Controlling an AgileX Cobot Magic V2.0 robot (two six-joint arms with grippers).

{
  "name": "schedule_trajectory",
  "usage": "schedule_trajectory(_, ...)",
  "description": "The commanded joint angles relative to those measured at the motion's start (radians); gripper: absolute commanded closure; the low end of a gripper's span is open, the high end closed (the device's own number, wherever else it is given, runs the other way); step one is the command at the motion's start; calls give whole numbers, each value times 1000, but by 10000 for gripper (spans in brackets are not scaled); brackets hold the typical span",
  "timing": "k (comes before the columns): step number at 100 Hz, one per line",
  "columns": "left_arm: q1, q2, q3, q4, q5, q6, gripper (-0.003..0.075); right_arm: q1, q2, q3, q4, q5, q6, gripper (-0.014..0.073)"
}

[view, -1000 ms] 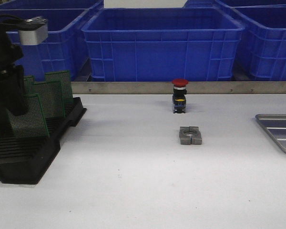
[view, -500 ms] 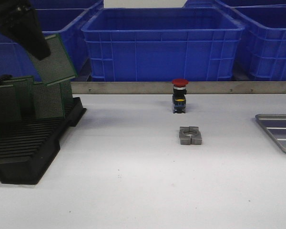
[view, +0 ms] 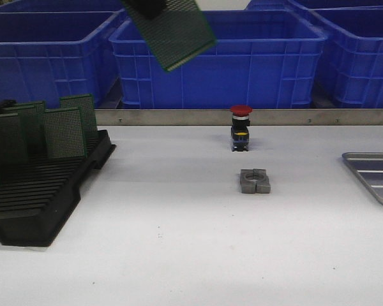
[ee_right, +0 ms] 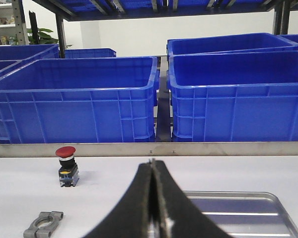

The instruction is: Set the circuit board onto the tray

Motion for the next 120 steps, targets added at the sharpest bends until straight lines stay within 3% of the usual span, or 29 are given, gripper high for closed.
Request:
schedule_trajectory(1, -66, -35, -32, -67, 41, -18, 738, 0, -22, -14, -11, -91, -5, 661)
schedule_trajectory(22, -148, -1, -32, -68, 41, -18, 738, 0, -22, -34, -11, -189, 6, 661)
schedule_trajectory(29, -158, 7, -32, -75, 41, -18, 738, 0, -20, -95, -11, -96, 31, 661)
schedule_trajectory(46, -158, 13, -32, -100, 41, -18, 738, 0, 53, -344, -6, 288, 42, 661)
schedule_trajectory(60, -158, 18, -32, -103, 41, -18, 738, 0, 167, -538, -5, 481, 42, 661)
schedule_trajectory(78, -158, 18, -32, -103, 41, -18, 738, 0, 292, -680, 22, 579, 42, 661)
schedule_trajectory(106, -158, 18, -32, -103, 41, -18, 738, 0, 328, -688, 43, 594, 42, 657)
schedule_trajectory(113, -158, 18, -32, -103, 41, -18, 738, 0, 328, -688, 47, 614, 42, 617)
schedule_trajectory(120, -158, 18, -32, -103, 41, -18, 738, 0, 328, -688, 52, 641, 42, 522)
